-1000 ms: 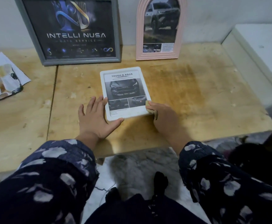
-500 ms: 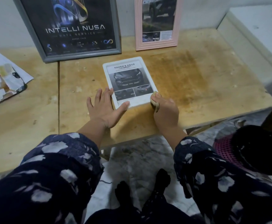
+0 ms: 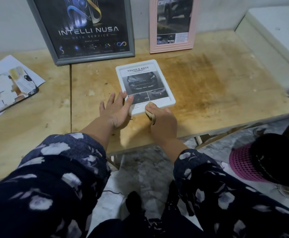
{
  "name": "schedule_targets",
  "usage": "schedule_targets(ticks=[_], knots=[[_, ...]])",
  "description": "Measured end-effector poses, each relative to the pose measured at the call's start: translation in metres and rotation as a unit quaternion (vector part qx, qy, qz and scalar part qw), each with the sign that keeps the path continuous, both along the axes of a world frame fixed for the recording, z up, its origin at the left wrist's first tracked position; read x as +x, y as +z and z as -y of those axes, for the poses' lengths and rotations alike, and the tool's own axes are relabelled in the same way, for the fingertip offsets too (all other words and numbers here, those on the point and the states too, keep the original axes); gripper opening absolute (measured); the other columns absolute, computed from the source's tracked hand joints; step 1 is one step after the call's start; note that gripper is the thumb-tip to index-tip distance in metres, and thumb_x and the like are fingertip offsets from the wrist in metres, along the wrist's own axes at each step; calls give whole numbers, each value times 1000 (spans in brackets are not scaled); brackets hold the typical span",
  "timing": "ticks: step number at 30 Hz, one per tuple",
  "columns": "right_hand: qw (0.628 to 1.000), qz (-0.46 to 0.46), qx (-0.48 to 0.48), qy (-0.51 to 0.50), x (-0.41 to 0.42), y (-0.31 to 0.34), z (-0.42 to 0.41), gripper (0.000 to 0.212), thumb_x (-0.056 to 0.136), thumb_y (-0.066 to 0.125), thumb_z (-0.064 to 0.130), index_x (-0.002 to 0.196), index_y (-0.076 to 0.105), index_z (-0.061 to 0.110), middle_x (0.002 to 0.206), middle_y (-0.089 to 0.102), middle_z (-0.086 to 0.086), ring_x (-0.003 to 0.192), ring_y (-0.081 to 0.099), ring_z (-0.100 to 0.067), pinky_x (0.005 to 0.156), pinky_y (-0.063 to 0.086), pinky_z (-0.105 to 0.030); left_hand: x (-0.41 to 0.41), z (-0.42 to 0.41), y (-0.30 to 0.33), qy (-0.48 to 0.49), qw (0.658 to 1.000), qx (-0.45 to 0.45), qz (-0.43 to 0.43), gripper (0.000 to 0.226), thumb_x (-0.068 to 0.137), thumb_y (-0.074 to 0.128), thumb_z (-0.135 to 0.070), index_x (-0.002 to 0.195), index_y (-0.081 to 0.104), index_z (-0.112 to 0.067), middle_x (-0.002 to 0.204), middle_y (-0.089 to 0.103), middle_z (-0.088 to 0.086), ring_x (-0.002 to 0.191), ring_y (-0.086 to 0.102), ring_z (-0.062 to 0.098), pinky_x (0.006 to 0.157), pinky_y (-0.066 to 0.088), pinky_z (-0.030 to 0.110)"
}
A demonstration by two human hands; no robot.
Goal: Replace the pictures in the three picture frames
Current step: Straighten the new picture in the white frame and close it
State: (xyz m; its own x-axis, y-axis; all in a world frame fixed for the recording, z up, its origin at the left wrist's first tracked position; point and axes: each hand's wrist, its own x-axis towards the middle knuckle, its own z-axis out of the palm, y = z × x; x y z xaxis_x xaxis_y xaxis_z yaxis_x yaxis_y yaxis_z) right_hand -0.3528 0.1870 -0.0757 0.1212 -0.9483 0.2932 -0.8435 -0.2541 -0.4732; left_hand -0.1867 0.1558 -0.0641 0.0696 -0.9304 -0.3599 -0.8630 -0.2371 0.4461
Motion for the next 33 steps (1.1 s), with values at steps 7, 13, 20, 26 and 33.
schedule_targets(ticks=[7,13,20,26,33], knots=[[998,40,-53,17,13,-7,-4,50,57,68,-17,98,76,11,106,73,-6,84,70,-26,73,46,-20,2,4,4,-12,1000,26,6,64,97,1,-59,154,6,-31,161,3,-13,148,-6,8,118,-5,48],[994,81,-72,24,20,-11,-8,46,58,70,-16,97,76,8,103,73,-7,82,70,-26,73,46,-19,4,11,10,12,998,35,-50,68,95,0,-63,154,13,-31,162,7,-8,148,-2,9,119,-6,46],[992,67,32,98,28,-11,-11,51,69,61,-15,104,75,20,112,71,1,97,67,-25,83,53,-27,10,21,4,38,995,32,-89,90,79,-4,-81,149,28,-36,159,24,2,148,13,21,117,0,53],[934,275,215,71,10,19,-21,31,85,48,1,104,72,3,107,72,-6,102,66,-18,89,53,-31,26,40,-26,52,987,51,-143,118,50,-2,-102,144,35,-42,155,34,-2,145,24,19,116,11,55],[807,458,366,-66,-24,79,0,43,91,34,-18,91,64,13,43,60,9,37,49,-4,38,33,-9,11,17,18,-5,997,32,-69,80,88,1,-71,150,25,-27,159,22,2,148,14,22,117,10,54]])
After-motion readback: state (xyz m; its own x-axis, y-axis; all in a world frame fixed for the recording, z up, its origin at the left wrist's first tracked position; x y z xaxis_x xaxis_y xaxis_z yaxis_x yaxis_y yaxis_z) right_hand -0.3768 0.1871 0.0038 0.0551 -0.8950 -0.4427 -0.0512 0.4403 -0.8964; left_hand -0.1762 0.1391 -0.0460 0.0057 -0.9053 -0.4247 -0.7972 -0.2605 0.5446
